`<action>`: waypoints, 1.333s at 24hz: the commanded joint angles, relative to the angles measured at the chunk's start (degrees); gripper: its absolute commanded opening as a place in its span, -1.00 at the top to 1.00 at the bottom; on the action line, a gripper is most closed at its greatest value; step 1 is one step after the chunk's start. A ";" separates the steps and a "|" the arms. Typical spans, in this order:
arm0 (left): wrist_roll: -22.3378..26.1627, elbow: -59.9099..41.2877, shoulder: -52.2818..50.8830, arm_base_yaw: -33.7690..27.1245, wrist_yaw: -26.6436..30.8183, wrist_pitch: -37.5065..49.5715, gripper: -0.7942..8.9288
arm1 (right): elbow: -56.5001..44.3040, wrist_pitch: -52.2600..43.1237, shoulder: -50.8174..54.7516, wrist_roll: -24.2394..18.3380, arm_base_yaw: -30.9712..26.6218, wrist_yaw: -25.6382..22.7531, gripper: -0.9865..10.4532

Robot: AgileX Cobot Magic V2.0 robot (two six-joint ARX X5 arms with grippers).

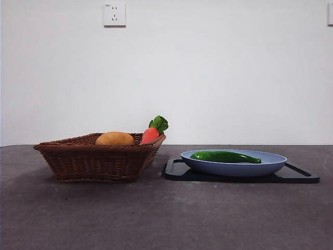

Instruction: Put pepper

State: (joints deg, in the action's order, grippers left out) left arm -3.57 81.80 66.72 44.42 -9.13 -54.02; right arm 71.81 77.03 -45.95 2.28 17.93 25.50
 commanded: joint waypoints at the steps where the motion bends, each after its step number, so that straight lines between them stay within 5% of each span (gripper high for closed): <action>1: 0.63 1.07 0.50 0.50 -0.02 0.35 0.82 | 1.03 -0.83 -0.11 0.74 0.24 0.07 0.82; 14: 3.19 1.07 0.39 -0.37 2.03 3.67 0.82 | 1.03 -1.55 -0.15 0.66 0.20 -0.15 0.82; 16: 5.92 1.07 -1.16 -3.34 6.54 8.68 0.82 | 1.03 -1.57 -0.15 0.66 0.20 -0.13 0.82; 22: 10.62 -3.06 -14.38 -20.04 5.88 23.19 0.82 | 1.03 -1.57 -0.15 0.66 0.20 -0.15 0.82; 25: 10.93 -15.72 -25.66 -30.16 5.95 34.88 0.82 | 1.03 -1.57 -0.15 0.66 0.20 -0.13 0.82; 32: 11.78 -38.14 -42.03 -40.65 6.36 48.70 0.82 | 1.03 -1.57 -0.15 0.66 0.20 -0.15 0.82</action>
State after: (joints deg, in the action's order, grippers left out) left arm 7.35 45.28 25.08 4.19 -2.61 -6.48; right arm 71.81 76.03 -45.87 2.57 17.93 25.36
